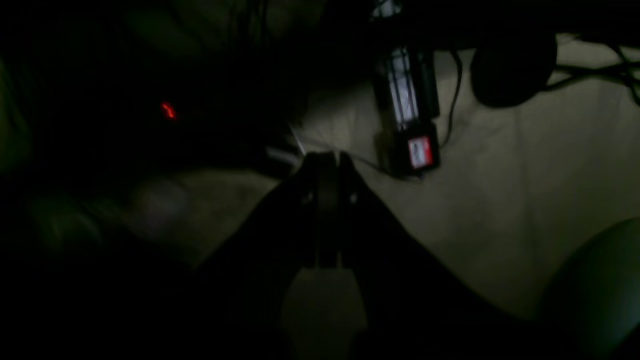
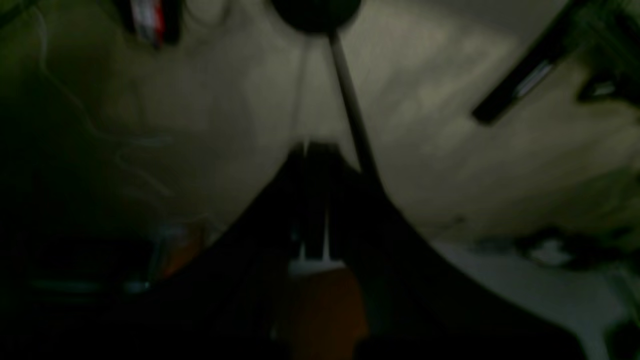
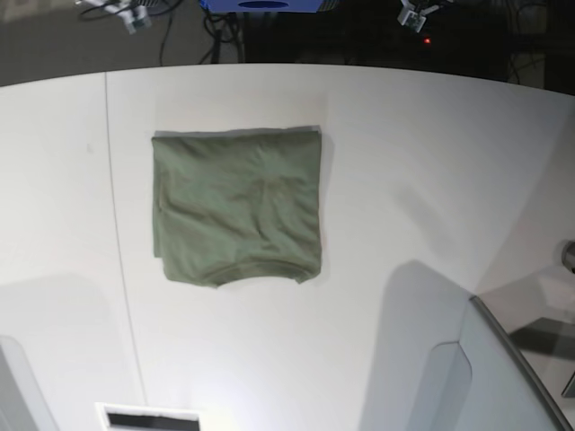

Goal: Layout the t-shirt on the table in an organized manner, then fold the t-shirt properly

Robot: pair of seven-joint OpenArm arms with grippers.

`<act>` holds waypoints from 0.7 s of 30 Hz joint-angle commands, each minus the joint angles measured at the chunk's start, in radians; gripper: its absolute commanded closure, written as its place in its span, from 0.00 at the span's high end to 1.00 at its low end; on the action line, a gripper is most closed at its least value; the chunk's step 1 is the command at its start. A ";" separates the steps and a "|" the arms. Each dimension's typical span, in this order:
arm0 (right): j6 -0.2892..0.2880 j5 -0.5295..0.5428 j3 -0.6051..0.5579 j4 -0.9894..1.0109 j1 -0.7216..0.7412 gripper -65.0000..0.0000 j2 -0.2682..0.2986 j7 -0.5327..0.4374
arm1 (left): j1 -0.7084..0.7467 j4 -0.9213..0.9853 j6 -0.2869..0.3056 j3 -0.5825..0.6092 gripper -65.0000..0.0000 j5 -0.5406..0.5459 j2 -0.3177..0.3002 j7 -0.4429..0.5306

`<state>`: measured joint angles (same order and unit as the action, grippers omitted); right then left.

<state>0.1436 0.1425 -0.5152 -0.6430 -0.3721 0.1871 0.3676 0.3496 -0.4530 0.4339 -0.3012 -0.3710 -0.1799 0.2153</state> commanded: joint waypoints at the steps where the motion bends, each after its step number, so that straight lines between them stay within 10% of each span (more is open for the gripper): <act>1: 0.009 -0.008 -0.033 0.142 0.023 0.01 -0.025 -0.058 | -0.059 0.161 0.004 0.000 0.00 0.000 -0.020 0.074; 5: 0.011 -0.008 -0.121 0.595 0.137 0.01 -0.157 -0.470 | -0.245 0.453 0.000 0.036 0.00 -0.062 -0.048 0.299; 8: 0.011 -0.005 -0.113 0.622 0.130 0.01 -0.171 -0.641 | -0.255 0.446 -0.074 0.079 0.00 -0.128 -0.033 0.290; 12: 0.011 -0.005 0.014 0.512 0.088 0.01 -0.171 -0.658 | -0.257 0.386 -0.166 0.173 0.00 -0.236 -0.010 0.249; 21: 0.011 -0.010 0.290 0.437 0.035 0.01 -0.200 -0.658 | -0.249 0.388 -0.166 0.234 0.00 -0.253 -0.033 0.256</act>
<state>0.1497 0.1329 -0.2234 -0.2081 -0.3164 -0.0162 -0.2893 0.0944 -0.0647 0.2653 -0.0689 -0.6266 -0.1936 0.4610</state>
